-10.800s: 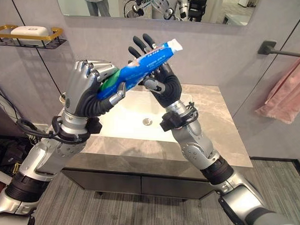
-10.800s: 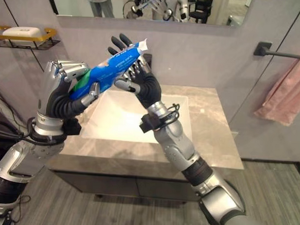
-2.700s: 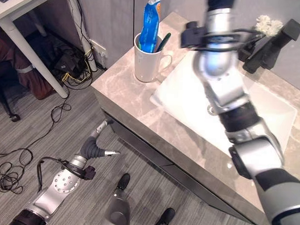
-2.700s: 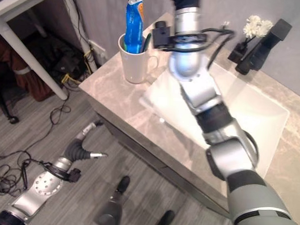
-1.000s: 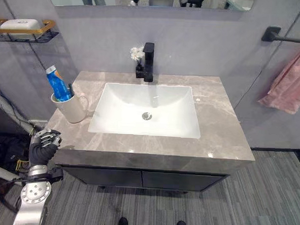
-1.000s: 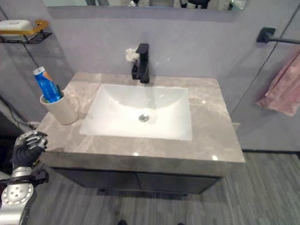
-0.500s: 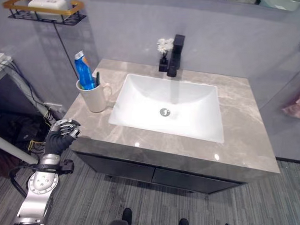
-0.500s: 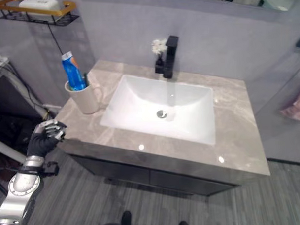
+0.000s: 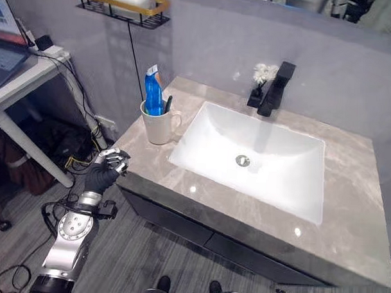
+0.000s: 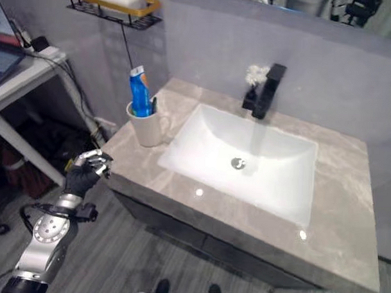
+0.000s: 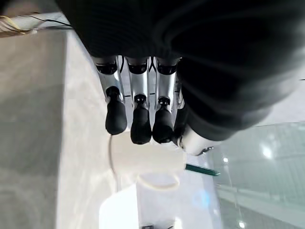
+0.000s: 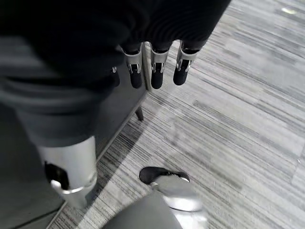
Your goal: Put brush and paste in cup on sink, flatten towel.
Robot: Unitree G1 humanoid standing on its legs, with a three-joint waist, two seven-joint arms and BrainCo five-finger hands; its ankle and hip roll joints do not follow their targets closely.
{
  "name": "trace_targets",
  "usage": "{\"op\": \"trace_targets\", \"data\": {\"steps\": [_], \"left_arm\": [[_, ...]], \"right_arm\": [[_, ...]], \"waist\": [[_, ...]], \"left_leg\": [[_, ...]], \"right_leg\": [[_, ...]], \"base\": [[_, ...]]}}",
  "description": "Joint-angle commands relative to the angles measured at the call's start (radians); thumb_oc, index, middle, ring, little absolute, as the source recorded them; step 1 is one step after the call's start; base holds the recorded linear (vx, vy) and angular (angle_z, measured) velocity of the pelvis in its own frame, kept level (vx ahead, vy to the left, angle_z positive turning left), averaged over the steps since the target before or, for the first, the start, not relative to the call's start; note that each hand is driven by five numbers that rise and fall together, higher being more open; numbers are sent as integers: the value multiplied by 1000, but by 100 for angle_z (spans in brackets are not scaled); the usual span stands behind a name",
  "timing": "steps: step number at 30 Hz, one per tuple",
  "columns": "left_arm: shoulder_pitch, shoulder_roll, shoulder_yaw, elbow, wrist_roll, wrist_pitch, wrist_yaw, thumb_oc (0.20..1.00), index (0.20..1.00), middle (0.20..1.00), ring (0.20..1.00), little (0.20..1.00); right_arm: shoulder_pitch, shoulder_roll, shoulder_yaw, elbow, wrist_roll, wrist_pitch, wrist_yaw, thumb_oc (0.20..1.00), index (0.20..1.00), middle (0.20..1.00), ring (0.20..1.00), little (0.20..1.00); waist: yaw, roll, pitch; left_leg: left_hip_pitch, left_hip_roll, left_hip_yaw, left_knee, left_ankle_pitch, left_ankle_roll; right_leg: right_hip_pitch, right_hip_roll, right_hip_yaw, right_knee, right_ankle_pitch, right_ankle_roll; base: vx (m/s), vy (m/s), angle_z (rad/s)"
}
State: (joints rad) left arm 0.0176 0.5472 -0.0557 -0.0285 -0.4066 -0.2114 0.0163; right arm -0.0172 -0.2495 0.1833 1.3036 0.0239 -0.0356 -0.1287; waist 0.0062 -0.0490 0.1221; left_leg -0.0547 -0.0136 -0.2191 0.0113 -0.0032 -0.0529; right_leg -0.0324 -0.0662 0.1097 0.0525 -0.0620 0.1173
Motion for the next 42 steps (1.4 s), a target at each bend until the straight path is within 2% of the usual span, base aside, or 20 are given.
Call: {"op": "trace_targets", "data": {"steps": [1,2,3,5,10,15,20,25,27,28,30,31,32,34,35,37,39,42], "left_arm": [[-71,10,-13,-93,-43,-44,-36,200,200,200,200,200],[-108,7,-42,-83,-61,-37,-52,200,200,200,200,200],[-119,7,-55,-80,-61,-36,-56,200,200,200,200,200],[-100,23,-61,-85,-70,-25,-77,200,200,200,200,200],[-79,17,-48,-73,-127,-3,-73,200,200,200,200,200],[-83,33,-20,-65,-150,5,-59,200,200,200,200,200],[-114,55,-18,-38,-142,6,-43,200,200,200,200,200],[-155,62,-32,-21,-150,16,-31,200,200,200,200,200],[-170,60,-44,-25,-163,24,-31,200,200,200,200,200],[-157,63,-25,-36,-161,31,-31,200,200,200,200,200],[-149,64,-18,-41,-161,33,-35,200,200,200,200,200],[-146,67,-11,-42,-165,33,-39,200,200,200,200,200],[-132,77,7,-49,-181,38,-37,200,200,200,200,200],[-128,77,13,-49,-182,41,-37,200,200,200,200,200],[-121,75,14,-39,-183,48,-42,200,200,200,200,200],[-122,72,8,-36,-190,45,-46,200,200,200,200,200],[-104,62,10,-36,-196,57,-66,200,200,200,200,200],[-94,66,11,-42,-217,65,-79,200,200,200,200,200]], "right_arm": [[19,3,6,23,-10,9,-9,1000,1000,1000,1000,1000],[42,0,-19,17,-4,10,-11,1000,1000,1000,1000,1000],[45,1,-30,15,4,11,-16,1000,1000,1000,1000,1000],[33,14,-51,11,36,12,-15,1000,1000,1000,1000,1000],[34,34,-33,-7,29,12,-1,1000,1000,1000,1000,1000],[45,36,-24,-3,2,21,12,1000,1000,1000,1000,1000],[55,25,-29,8,-10,30,14,1000,1000,1000,1000,1000],[66,11,-51,-8,1,33,6,1000,1000,1000,1000,1000],[62,6,-55,-6,2,38,6,1000,1000,1000,1000,1000],[62,4,-61,-4,0,40,8,1000,1000,1000,1000,1000],[62,1,-62,-2,-1,42,10,1000,1000,1000,1000,1000],[61,-1,-65,2,0,44,12,1000,1000,1000,1000,1000],[62,-5,-72,3,-4,49,16,1000,1000,1000,1000,1000],[65,-5,-71,5,-9,52,16,1000,1000,1000,1000,1000],[90,-6,-82,15,-1,54,17,1000,1000,1000,1000,1000],[100,-11,-93,18,8,55,17,1000,1000,1000,1000,1000],[122,-19,-134,44,47,59,22,1000,1000,1000,1000,1000],[130,-20,-146,51,58,61,23,1000,1000,1000,1000,1000]], "waist": [[-31,-21,-25],[-67,-8,-36],[-82,1,-41],[-89,16,-50],[-92,11,-63],[-94,14,-58],[-94,9,-49],[-112,-2,-7],[-114,5,22],[-112,5,25],[-123,4,23],[-130,2,22],[-136,1,32],[-139,1,34],[-142,-6,24],[-150,-10,19],[-157,2,-11],[-162,13,-26]], "left_leg": [[29,-83,29,50,-101,42],[19,-28,156,14,-92,30],[22,-10,202,1,-88,28],[33,-11,236,-17,-76,31],[61,-23,280,-26,-89,43],[71,-32,311,-17,-101,52],[71,-40,313,-3,-115,64],[91,-53,328,11,-133,87],[102,-53,333,22,-138,92],[131,-62,357,24,-162,96],[150,-65,361,18,-170,97],[163,-71,364,14,-175,97],[170,-72,366,32,-185,93],[170,-71,369,49,-194,91],[167,-76,359,71,-211,82],[169,-78,355,78,-224,82],[180,-77,334,72,-238,72],[197,-67,324,59,-240,63]], "right_leg": [[-141,-21,-17,-111,221,35],[-126,-51,-90,-116,203,34],[-120,-58,-105,-123,204,36],[-108,-70,-109,-127,208,44],[-109,-78,-75,-127,216,52],[-119,-82,-49,-122,230,68],[-130,-87,-45,-86,228,79],[-201,-77,-33,63,275,118],[-237,-85,-71,129,279,120],[-266,-115,-157,110,280,107],[-260,-114,-167,68,295,103],[-272,-113,-166,23,323,102],[-296,-114,-193,-63,347,109],[-296,-111,-203,-86,347,107],[-270,-108,-195,-118,326,97],[-268,-107,-172,-114,343,93],[-247,-95,-158,-133,371,94],[-236,-90,-161,-140,374,92]], "base": [[-47,-68,112],[21,-12,149],[51,21,237],[107,59,129],[51,38,-48],[33,50,-31],[-2,56,-21],[-44,95,-3],[-30,169,-29],[43,145,-34],[110,69,-50],[177,45,-40],[131,31,-23],[111,-3,-10],[161,-33,1],[161,-34,21],[211,-46,44],[141,-45,23]]}}
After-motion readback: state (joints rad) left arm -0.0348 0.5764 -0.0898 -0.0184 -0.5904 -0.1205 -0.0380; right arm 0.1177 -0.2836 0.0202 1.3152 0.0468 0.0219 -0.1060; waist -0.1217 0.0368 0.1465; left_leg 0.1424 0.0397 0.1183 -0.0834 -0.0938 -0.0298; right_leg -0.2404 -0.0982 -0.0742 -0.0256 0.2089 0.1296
